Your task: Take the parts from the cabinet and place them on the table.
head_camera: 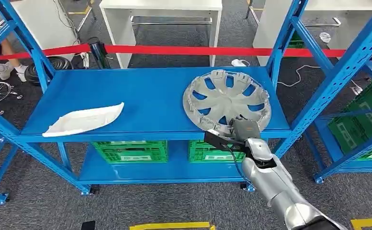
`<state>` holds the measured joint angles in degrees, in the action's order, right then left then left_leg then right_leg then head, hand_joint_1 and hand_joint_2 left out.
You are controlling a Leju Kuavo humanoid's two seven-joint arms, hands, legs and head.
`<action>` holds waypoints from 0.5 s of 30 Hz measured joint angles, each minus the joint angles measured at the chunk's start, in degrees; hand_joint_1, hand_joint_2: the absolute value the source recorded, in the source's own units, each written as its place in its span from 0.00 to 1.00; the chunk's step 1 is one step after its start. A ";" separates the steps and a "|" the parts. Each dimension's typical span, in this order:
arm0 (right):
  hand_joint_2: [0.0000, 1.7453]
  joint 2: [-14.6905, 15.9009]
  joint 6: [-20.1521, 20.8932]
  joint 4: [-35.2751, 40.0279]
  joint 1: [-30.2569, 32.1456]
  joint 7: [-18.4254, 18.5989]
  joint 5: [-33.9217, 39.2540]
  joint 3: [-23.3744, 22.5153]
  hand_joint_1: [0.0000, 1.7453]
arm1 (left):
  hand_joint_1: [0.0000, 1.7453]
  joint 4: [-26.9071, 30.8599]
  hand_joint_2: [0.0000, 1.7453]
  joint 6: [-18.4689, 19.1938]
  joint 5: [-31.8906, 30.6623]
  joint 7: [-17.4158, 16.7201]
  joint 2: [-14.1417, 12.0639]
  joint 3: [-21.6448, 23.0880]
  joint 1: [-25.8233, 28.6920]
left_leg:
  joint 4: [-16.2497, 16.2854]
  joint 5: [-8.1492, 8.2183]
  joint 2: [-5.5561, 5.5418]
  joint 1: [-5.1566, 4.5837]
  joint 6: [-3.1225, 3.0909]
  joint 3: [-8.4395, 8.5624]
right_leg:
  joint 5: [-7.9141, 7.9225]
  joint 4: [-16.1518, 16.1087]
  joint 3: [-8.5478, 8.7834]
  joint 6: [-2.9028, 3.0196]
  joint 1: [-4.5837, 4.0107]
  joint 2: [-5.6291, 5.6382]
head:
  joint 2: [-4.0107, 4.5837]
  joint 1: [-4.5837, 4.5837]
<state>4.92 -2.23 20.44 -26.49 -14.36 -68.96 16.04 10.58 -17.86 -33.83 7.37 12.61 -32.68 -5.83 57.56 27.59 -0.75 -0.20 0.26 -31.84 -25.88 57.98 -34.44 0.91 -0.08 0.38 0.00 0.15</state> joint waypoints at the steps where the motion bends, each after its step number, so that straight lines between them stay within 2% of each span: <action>1: 1.00 0.02 -0.09 0.02 0.01 -0.07 0.02 0.00 1.00 | 0.00 0.00 0.00 -0.04 -0.02 0.07 0.00 0.00 0.00 | 0.00 0.00 0.00 0.00 0.00 0.01 | 0.00 0.00 0.01 0.00 0.00 0.00 | 0.00 0.00; 11: 1.00 0.02 -1.16 0.00 0.16 -0.55 0.04 0.00 1.00 | 0.00 0.00 0.00 -0.31 0.07 0.37 0.00 0.00 0.01 | 0.01 0.00 0.00 0.00 0.00 0.04 | 0.01 0.00 0.04 0.00 0.00 0.00 | 0.00 0.00; 15: 1.00 0.02 -4.01 0.04 0.23 -0.83 0.02 0.02 1.00 | 0.00 0.00 0.00 -0.37 0.22 0.87 0.00 -0.07 0.01 | 0.01 0.00 0.00 0.00 0.00 0.03 | 0.00 0.00 0.04 0.00 0.00 0.00 | 0.00 0.00</action>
<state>4.94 -6.24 20.48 -26.26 -15.19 -68.94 16.06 10.58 -18.23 -33.62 8.24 12.61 -32.74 -5.82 57.56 27.59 -0.75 -0.20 0.26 -31.81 -25.88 57.97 -34.40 0.90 -0.08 0.38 0.00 0.15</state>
